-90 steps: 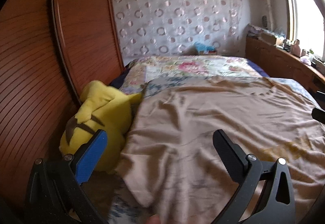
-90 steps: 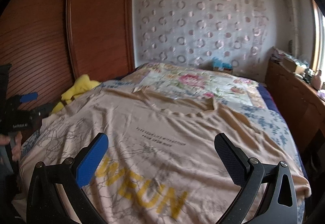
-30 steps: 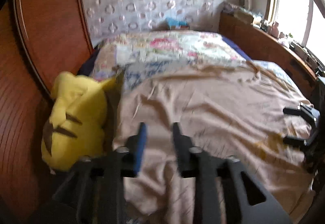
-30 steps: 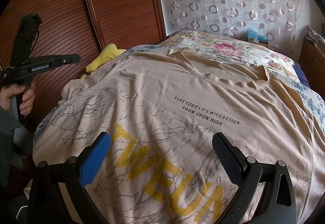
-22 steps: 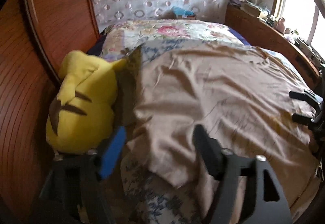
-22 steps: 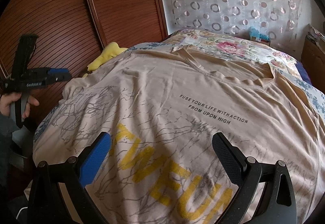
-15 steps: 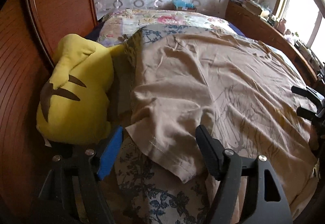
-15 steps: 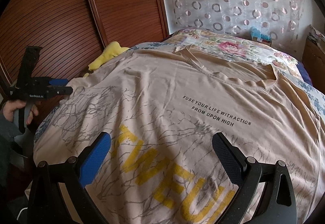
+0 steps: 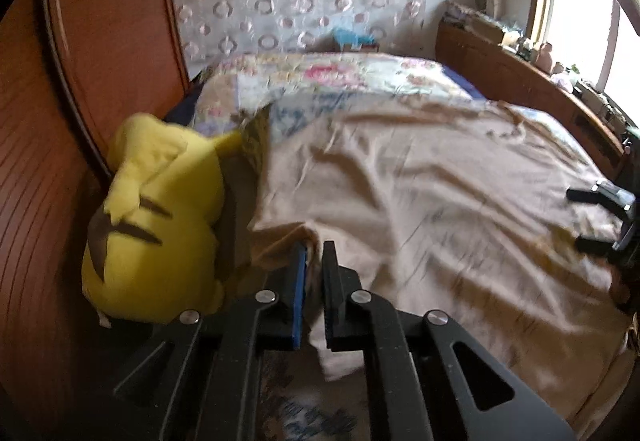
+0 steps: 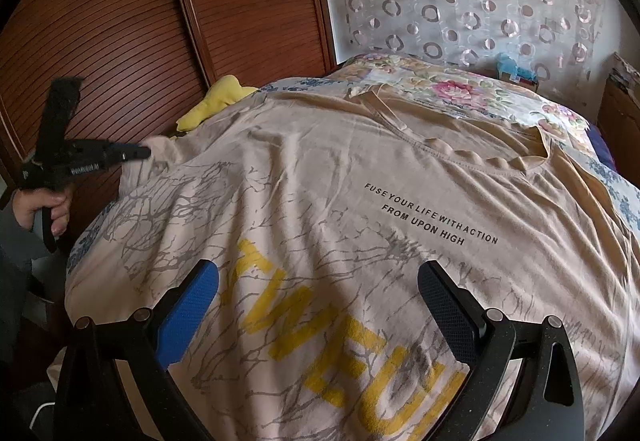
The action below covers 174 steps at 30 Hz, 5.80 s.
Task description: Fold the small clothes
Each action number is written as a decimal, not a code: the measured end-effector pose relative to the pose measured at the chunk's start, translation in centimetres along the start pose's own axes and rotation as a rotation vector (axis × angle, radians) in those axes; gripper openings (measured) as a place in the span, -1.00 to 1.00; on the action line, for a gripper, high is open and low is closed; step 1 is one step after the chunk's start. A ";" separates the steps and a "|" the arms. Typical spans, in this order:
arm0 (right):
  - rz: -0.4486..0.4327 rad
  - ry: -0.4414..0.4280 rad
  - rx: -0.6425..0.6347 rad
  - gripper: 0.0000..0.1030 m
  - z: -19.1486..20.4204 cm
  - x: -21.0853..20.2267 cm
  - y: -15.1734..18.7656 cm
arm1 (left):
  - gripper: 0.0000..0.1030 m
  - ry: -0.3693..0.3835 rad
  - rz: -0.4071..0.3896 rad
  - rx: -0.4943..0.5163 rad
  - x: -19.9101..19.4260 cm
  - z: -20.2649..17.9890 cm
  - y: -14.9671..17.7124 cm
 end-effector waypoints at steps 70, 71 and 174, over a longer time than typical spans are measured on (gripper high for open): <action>0.092 -0.154 -0.224 -0.91 8.9 11.3 -10.3 | 0.54 -0.008 -0.044 -0.106 -2.1 -0.2 4.2; 0.079 -0.163 -0.206 -0.91 8.5 10.6 -10.3 | 0.54 -0.006 -0.045 -0.105 -2.0 -0.2 4.1; 0.071 0.151 -0.043 0.08 -4.0 0.2 2.2 | -0.79 0.169 0.038 -0.021 3.2 -8.9 0.9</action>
Point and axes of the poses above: each gripper's, at about its wrist camera, not at the fingertips, and x roughly the way its jaws point, z to its left, y to its underside, the point moved 2 cm from there along x, roughly the way its jaws point, and after that the axes turned 2 degrees about x, right-handed, at the moved point
